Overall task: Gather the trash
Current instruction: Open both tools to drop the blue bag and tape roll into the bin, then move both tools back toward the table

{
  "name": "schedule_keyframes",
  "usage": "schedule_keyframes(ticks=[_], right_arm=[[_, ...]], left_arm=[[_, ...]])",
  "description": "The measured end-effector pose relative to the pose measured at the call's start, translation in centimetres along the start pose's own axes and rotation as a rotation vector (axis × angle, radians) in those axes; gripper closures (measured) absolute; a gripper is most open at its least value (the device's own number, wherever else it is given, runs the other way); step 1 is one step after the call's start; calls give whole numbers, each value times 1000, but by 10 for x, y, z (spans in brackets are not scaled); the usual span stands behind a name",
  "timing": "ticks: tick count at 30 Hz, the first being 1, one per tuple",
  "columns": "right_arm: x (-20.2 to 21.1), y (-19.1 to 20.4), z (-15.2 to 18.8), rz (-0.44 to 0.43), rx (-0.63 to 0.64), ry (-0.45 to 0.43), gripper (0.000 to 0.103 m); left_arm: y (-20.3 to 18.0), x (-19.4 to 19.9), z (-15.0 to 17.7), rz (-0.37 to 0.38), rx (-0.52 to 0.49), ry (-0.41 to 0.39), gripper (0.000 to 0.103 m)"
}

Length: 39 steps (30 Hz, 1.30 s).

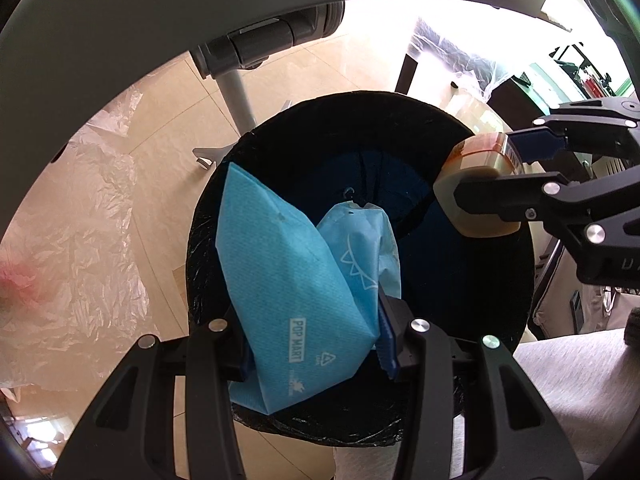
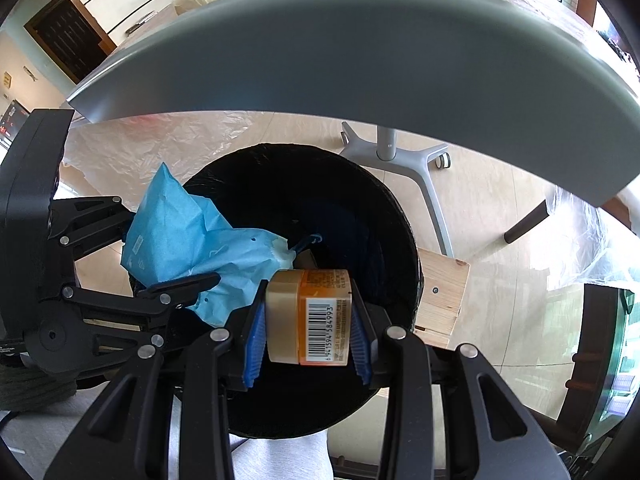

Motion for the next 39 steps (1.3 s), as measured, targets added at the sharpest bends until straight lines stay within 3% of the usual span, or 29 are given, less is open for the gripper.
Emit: schedule_keyframes(ticks=[3,5,7,9,16,19,23,26,28,30,32,35,39], right_arm=[[-2,-1,0,5,-10,2,68],[-2,-2,0,-2,-18,2,67],[0,-3,1,-3,-29,-6,60],[4,-4,1,-7,-39,-20,51],[19,-1,3,-36,-34,-42,42],[42,4,5,-15,6,-76,39],[94,13,3,78,100,-197,33],[148,15,-14,163,124,-366,21],[186,16,-28,221,128,-516,4],[225,17,-42,258,122,-718,4],[239,9,-61,264,62,-797,4],[220,-14,-94,275,-67,-641,4],[189,-33,-131,320,-63,-557,4]], left_arm=[[0,-1,0,1,-4,4,56],[-2,-2,0,14,-15,6,51],[-4,-1,0,-14,-34,-9,27],[-5,3,0,-35,-45,-41,19],[1,11,1,12,1,-37,19],[-1,30,5,16,-6,-72,19],[-1,78,6,22,-16,-176,19],[1,128,-8,16,-5,-324,19],[8,166,-24,-8,36,-468,2],[16,193,-38,-17,87,-596,1],[27,204,-55,-21,161,-654,1],[41,192,-79,12,238,-592,1],[46,168,-95,-24,239,-518,1]])
Point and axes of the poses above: each gripper's, at about its wrist camera, not at the fingertips, and x roughly against the way its jaws point, y to its left, z to its underside, the point moved 3 cm from there along -x, roughly the way its jaws point, and after that the axes turned 6 degrees about x, right-handed, at the moved point
